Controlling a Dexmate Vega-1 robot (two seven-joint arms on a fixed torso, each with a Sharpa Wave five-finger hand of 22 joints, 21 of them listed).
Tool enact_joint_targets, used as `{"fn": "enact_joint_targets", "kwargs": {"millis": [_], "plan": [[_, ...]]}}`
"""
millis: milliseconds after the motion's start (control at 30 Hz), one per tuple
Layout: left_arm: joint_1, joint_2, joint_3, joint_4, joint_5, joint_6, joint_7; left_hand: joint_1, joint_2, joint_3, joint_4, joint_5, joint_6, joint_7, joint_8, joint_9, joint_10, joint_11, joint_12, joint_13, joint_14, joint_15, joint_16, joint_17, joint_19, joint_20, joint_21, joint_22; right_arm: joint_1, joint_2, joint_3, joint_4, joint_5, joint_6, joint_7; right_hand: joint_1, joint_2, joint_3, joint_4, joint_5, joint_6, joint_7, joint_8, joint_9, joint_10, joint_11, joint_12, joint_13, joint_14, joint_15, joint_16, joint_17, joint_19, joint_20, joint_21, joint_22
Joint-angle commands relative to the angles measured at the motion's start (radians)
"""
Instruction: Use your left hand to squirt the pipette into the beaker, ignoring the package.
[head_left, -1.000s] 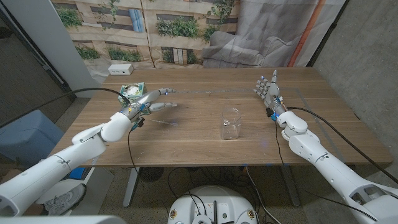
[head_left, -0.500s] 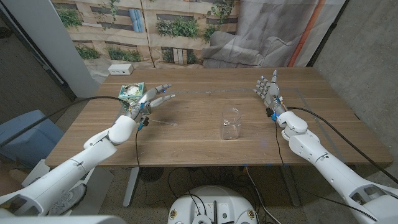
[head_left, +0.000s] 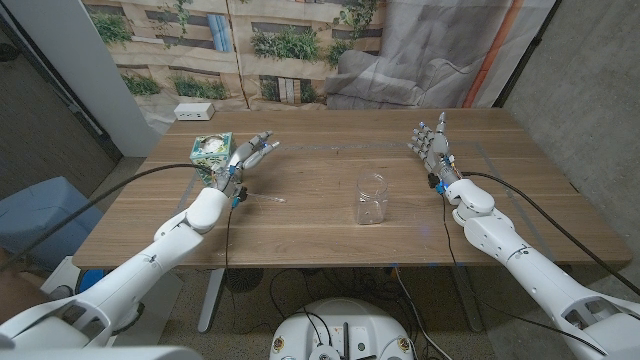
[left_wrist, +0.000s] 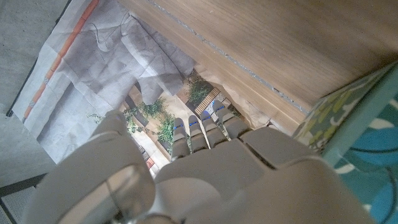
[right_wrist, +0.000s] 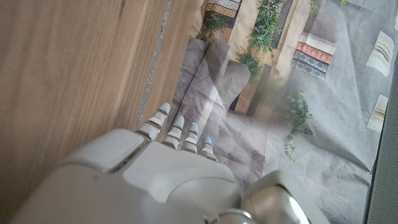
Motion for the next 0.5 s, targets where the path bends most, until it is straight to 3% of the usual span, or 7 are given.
{"fn": "enact_joint_targets", "kwargs": {"millis": [33,500], "plan": [[-0.039,-0.105,0.005,0.13,-0.097,-0.082,0.016,-0.013,0.003,-0.002,0.008,0.004,-0.01,0.007,0.0,0.001,-0.008,0.003,-0.002,0.003,-0.008,0.004,0.0,0.003,-0.01,-0.022,-0.003,0.003,-0.001,-0.001,0.0,0.0,0.0,0.0,0.0,0.0,0.059,-0.008,-0.001,0.005,0.001,-0.009,0.003,0.002,-0.006,-0.005,0.002,0.002,-0.009,-0.083,0.006,0.004,0.008,0.002,-0.004,0.005],[0.057,-0.165,-0.022,0.038,-0.164,-0.038,0.117,-0.036,0.015,0.001,0.012,0.007,0.007,0.017,0.013,0.002,0.001,0.005,0.007,0.003,0.002,0.009,0.007,0.002,-0.006,-0.019,0.003,0.002,0.0,0.0,0.0,0.001,0.0,0.001,0.001,0.0,0.059,-0.008,-0.001,0.004,0.001,-0.008,0.004,0.002,-0.002,-0.005,0.004,0.002,-0.006,-0.084,0.007,0.004,0.008,0.002,-0.003,0.005]]}}
